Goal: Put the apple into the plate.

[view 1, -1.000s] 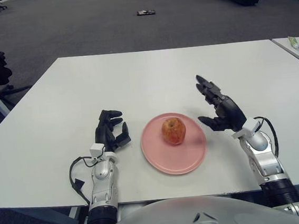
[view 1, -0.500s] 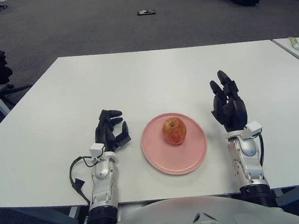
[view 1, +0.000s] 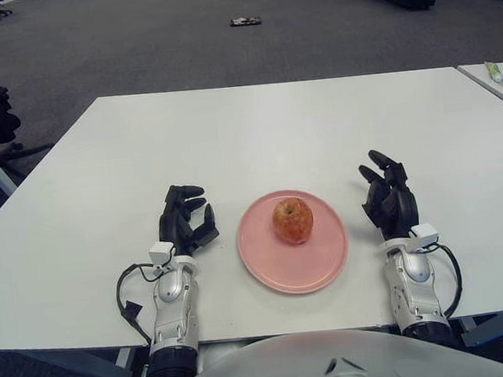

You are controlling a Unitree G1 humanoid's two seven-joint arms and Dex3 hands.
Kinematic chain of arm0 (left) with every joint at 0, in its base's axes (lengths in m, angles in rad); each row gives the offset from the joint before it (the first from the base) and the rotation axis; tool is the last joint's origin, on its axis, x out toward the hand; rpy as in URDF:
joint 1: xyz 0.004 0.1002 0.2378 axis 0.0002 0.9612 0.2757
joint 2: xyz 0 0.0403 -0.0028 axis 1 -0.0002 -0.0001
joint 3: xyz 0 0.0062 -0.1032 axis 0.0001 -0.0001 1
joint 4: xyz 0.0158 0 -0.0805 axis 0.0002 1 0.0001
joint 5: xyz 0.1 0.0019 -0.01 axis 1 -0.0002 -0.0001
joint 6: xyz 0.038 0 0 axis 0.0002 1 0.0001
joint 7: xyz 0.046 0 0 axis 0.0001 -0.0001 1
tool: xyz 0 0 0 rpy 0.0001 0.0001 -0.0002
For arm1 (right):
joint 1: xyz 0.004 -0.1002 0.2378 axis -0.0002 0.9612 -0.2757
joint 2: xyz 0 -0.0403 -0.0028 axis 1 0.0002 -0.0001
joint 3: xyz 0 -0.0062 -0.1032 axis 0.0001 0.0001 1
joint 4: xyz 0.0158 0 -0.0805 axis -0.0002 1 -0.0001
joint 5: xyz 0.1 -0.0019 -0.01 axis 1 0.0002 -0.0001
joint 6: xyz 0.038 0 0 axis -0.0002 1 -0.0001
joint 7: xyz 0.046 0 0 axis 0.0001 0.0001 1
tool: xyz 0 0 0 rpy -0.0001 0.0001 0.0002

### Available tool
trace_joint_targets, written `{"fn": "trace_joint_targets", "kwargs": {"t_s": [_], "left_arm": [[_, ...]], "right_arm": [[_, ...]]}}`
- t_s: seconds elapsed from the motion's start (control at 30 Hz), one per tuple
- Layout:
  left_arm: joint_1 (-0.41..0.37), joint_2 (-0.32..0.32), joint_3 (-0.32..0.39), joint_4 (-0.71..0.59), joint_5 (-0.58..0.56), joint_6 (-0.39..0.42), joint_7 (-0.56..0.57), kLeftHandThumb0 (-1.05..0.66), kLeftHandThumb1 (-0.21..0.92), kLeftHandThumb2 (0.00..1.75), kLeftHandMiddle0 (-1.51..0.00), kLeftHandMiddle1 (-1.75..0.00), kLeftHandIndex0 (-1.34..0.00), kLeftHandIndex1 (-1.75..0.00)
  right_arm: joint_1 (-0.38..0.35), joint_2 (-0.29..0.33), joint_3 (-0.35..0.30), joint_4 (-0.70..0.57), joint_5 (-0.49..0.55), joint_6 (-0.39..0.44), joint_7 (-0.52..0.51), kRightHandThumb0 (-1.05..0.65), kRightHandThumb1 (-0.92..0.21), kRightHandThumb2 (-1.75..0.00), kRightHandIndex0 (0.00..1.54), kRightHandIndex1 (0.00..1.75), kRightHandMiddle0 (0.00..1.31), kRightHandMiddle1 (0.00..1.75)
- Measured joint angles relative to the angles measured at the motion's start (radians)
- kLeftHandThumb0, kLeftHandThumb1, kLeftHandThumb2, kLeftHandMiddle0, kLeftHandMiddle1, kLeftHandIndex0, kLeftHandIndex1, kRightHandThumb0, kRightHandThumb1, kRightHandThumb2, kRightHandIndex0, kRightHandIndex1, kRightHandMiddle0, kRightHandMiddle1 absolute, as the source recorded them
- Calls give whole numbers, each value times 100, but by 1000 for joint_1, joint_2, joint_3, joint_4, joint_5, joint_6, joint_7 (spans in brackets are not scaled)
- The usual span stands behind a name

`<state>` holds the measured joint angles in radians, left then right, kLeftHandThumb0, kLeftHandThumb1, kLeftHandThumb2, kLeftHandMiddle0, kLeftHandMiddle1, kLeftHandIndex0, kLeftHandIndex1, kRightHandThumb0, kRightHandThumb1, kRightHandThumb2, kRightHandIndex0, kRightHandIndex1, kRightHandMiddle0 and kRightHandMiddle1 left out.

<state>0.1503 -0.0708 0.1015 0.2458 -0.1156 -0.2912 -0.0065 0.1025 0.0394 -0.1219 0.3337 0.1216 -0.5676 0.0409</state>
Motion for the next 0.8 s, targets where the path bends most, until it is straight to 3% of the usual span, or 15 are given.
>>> {"fn": "trace_joint_targets", "kwargs": {"t_s": [0.37, 0.8], "left_arm": [[-1, 4, 4, 0, 2, 10, -4, -1, 49, 109, -51, -164, -30, -175], [2, 10, 2, -3, 21, 13, -2, -1, 49, 109, -53, -162, -30, -175]], "right_arm": [[-36, 6, -9, 60, 2, -17, 4, -43, -69, -120, 19, 107, 0, 137], [-110, 6, -10, 180, -31, -61, -8, -36, -64, -135, 29, 118, 14, 148]]}}
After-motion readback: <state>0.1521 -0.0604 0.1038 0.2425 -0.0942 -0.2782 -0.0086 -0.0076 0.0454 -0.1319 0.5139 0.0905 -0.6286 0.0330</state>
